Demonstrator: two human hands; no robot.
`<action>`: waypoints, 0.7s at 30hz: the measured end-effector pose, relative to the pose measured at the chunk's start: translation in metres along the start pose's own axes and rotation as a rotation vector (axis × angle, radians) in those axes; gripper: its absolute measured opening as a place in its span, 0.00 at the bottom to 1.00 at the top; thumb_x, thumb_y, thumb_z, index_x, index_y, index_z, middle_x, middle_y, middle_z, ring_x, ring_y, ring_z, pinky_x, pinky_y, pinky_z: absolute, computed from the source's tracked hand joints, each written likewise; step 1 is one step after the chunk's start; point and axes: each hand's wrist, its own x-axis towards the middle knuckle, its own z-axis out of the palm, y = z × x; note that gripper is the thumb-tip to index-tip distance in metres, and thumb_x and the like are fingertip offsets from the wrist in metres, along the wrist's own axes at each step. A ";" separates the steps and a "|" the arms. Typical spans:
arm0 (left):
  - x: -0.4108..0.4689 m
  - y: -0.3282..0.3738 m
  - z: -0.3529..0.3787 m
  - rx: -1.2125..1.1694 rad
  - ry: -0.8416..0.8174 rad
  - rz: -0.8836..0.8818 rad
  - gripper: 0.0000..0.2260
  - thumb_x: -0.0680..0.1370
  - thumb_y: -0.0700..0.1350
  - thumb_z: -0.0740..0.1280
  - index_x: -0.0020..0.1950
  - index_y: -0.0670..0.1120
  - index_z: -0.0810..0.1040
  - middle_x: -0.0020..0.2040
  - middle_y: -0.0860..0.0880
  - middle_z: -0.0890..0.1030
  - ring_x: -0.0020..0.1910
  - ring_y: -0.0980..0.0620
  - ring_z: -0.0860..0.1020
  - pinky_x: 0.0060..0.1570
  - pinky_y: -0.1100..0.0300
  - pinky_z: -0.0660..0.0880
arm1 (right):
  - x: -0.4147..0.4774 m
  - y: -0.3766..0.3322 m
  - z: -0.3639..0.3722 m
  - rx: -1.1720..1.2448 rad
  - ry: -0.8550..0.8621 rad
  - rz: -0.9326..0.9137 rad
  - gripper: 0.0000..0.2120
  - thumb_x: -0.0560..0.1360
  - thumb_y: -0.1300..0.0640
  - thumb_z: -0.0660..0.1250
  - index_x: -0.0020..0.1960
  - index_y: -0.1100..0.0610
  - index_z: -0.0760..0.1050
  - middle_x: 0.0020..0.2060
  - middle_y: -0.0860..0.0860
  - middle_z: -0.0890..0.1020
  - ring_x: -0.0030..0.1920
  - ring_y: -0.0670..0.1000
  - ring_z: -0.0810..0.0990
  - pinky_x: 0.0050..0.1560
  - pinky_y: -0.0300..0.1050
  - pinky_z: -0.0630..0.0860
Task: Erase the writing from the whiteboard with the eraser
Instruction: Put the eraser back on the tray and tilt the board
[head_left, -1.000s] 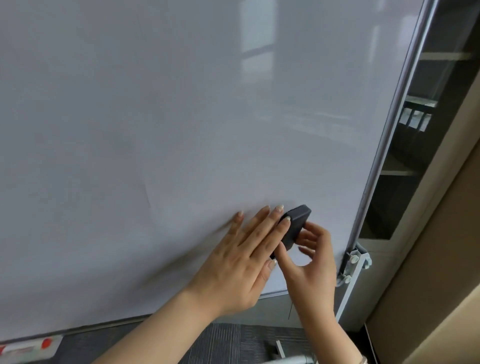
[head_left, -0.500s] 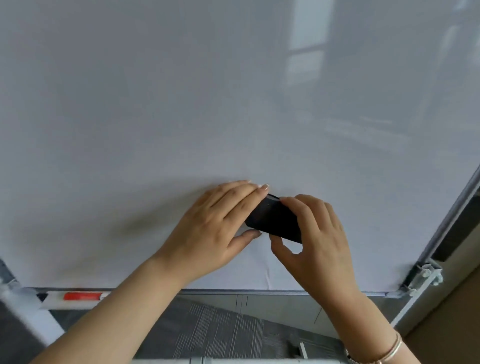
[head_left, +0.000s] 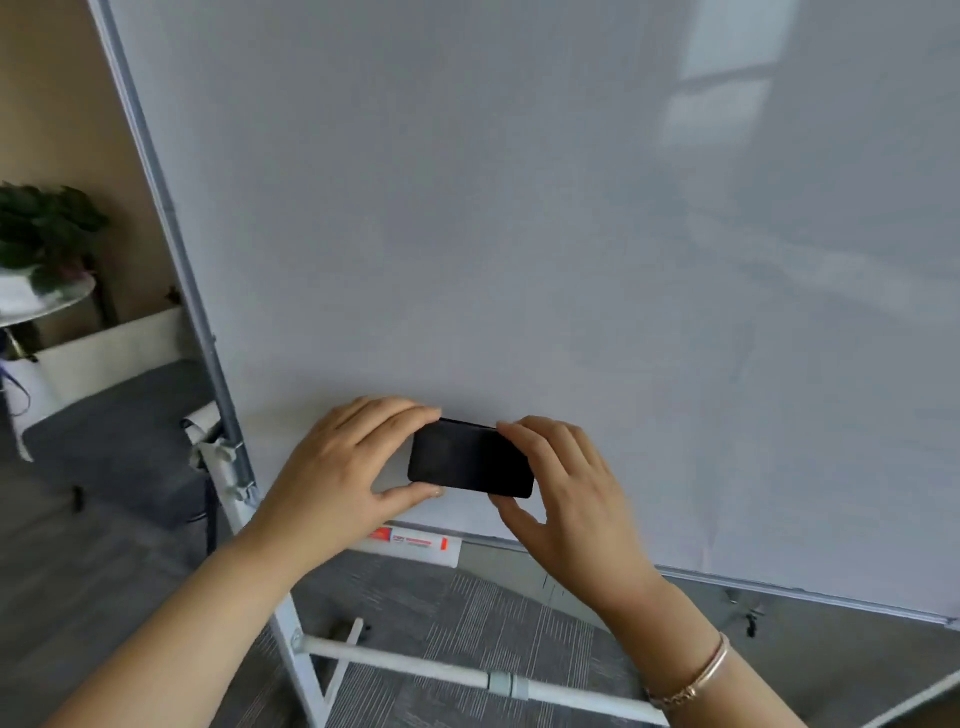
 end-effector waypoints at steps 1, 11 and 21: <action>-0.014 -0.012 -0.003 -0.071 -0.040 -0.065 0.29 0.73 0.65 0.65 0.70 0.51 0.75 0.64 0.56 0.77 0.62 0.58 0.73 0.65 0.64 0.68 | 0.000 -0.011 0.011 0.067 -0.046 0.055 0.26 0.77 0.49 0.70 0.72 0.51 0.69 0.64 0.45 0.74 0.62 0.47 0.74 0.61 0.39 0.74; -0.080 -0.082 0.033 -0.665 -0.314 -0.697 0.24 0.70 0.61 0.74 0.64 0.59 0.78 0.58 0.63 0.79 0.57 0.68 0.76 0.56 0.68 0.72 | -0.008 -0.055 0.099 0.686 -0.307 0.757 0.23 0.73 0.49 0.78 0.63 0.47 0.73 0.54 0.38 0.81 0.56 0.38 0.80 0.60 0.38 0.79; -0.069 -0.088 0.070 -0.666 -0.351 -0.983 0.22 0.73 0.63 0.72 0.48 0.43 0.79 0.38 0.48 0.86 0.36 0.55 0.86 0.39 0.54 0.84 | -0.004 -0.050 0.132 0.537 -0.327 0.979 0.17 0.74 0.40 0.74 0.44 0.54 0.81 0.37 0.52 0.86 0.40 0.55 0.86 0.47 0.56 0.84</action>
